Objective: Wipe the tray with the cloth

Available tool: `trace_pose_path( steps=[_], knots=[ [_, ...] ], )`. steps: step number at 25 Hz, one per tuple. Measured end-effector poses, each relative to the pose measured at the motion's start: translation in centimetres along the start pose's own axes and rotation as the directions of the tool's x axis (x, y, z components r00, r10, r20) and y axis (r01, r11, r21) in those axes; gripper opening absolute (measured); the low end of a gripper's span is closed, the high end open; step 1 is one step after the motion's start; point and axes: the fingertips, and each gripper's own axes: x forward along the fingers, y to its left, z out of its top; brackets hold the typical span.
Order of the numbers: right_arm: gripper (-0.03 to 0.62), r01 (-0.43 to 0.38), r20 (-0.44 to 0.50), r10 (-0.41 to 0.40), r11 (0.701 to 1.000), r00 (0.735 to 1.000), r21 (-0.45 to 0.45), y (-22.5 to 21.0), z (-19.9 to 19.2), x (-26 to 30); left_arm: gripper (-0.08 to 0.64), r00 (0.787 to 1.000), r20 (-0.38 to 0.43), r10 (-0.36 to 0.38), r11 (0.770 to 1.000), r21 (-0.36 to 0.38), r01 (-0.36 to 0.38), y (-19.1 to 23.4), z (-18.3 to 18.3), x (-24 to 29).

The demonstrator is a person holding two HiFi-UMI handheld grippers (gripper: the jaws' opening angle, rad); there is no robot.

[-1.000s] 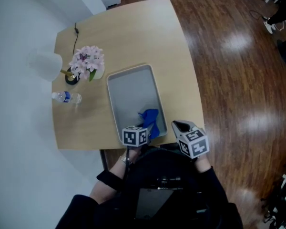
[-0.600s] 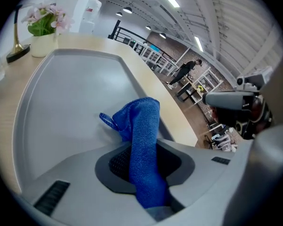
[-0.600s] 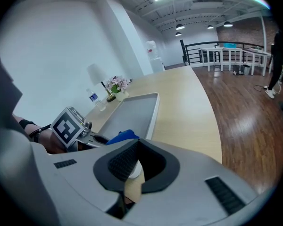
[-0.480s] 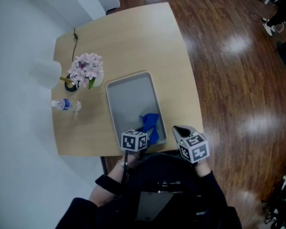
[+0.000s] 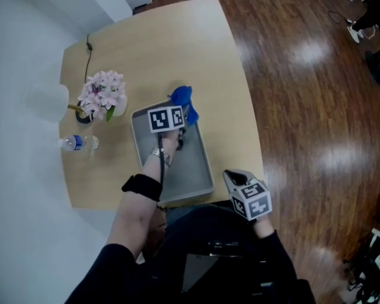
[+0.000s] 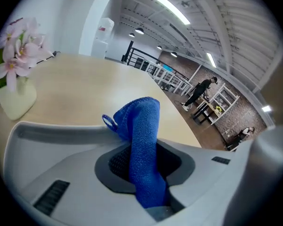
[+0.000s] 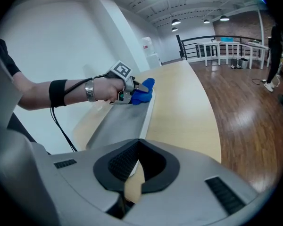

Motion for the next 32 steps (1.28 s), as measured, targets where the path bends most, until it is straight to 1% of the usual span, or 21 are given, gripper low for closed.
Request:
trace_pose_path(
  steps=[3,8,13,19,22,24,28,32],
  knots=[
    [0.005,0.012,0.005,-0.012,1.0,1.0,0.026,-0.9,-0.1,-0.3,0.112,1.0,-0.005,0.016,1.0,-0.01,-0.016,0.3,0.6,1.5],
    [0.005,0.025,0.014,-0.026,0.997,1.0,0.07,-2.3,-0.1,-0.5,0.112,1.0,0.009,0.024,1.0,-0.005,-0.024,0.2,0.4,1.6],
    [0.005,0.016,0.017,-0.017,0.999,1.0,0.052,-1.8,0.2,-0.5,0.112,0.999,0.008,0.032,0.999,0.021,-0.032,0.2,0.4,1.6],
    [0.005,0.018,0.019,-0.019,0.999,1.0,0.037,-1.4,-0.6,-0.8,0.11,0.999,0.013,0.052,0.998,0.039,-0.052,0.0,-0.3,1.4],
    [0.005,0.027,0.028,-0.028,0.998,0.999,0.049,-1.6,-0.8,-1.2,0.11,0.999,0.006,0.045,0.998,0.042,-0.045,-0.7,-1.9,0.5],
    [0.005,0.032,0.037,-0.034,0.998,0.999,0.052,-1.6,-0.8,-1.5,0.11,1.0,0.004,0.031,0.999,0.027,-0.031,-1.3,-3.5,-0.3],
    [0.005,0.031,0.051,-0.034,0.998,0.998,0.054,-1.4,-0.9,-1.8,0.11,1.0,-0.013,-0.014,1.0,-0.007,0.014,-3.3,-7.8,-2.2],
    [0.005,0.019,0.049,-0.021,0.999,0.999,0.036,-0.6,-1.2,-1.7,0.11,0.997,-0.054,-0.06,0.998,0.014,0.061,-5.7,-12.7,-4.6]
  ],
)
